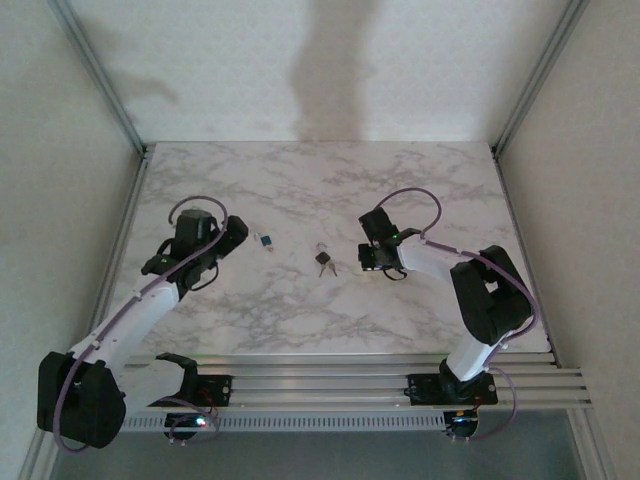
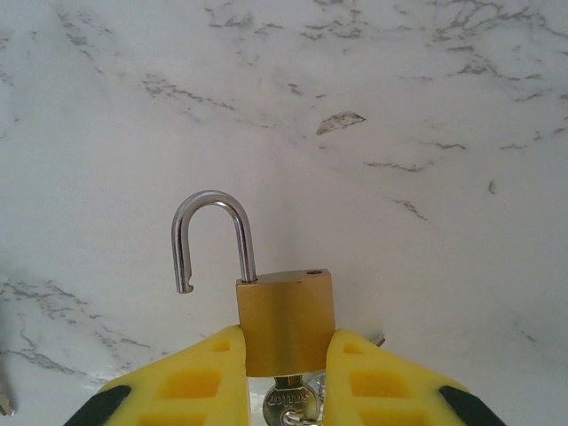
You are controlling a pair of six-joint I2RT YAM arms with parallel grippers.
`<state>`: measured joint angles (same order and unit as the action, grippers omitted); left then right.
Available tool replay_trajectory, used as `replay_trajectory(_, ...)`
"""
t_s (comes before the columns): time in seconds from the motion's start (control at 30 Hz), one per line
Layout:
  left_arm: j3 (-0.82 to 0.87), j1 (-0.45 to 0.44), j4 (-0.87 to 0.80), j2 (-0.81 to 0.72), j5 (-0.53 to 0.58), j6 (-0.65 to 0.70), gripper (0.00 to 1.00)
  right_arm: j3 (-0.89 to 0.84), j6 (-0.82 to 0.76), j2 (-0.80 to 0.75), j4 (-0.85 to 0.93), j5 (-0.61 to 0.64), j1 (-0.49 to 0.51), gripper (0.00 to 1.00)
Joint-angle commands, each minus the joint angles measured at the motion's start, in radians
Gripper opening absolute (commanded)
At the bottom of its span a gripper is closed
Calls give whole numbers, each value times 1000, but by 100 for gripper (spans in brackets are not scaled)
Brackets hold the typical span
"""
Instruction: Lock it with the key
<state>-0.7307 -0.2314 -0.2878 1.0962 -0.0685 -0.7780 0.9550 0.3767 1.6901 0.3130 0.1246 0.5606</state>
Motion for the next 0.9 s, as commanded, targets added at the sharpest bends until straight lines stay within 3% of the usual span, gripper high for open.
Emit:
replay_trajectory(0.0, 5, -32, 37, 4, -19, -55, 100, -4, -16, -13, 6, -10, 10, 21)
replay_trajectory(0.5, 47, -50, 27, -30, -4, -51, 99, 61, -9, 80, 99, 28, 10, 22)
replay_trajectory(0.87, 48, -52, 20, -26, 0, -38, 100, 84, -31, 81, 118, 32, 9, 37)
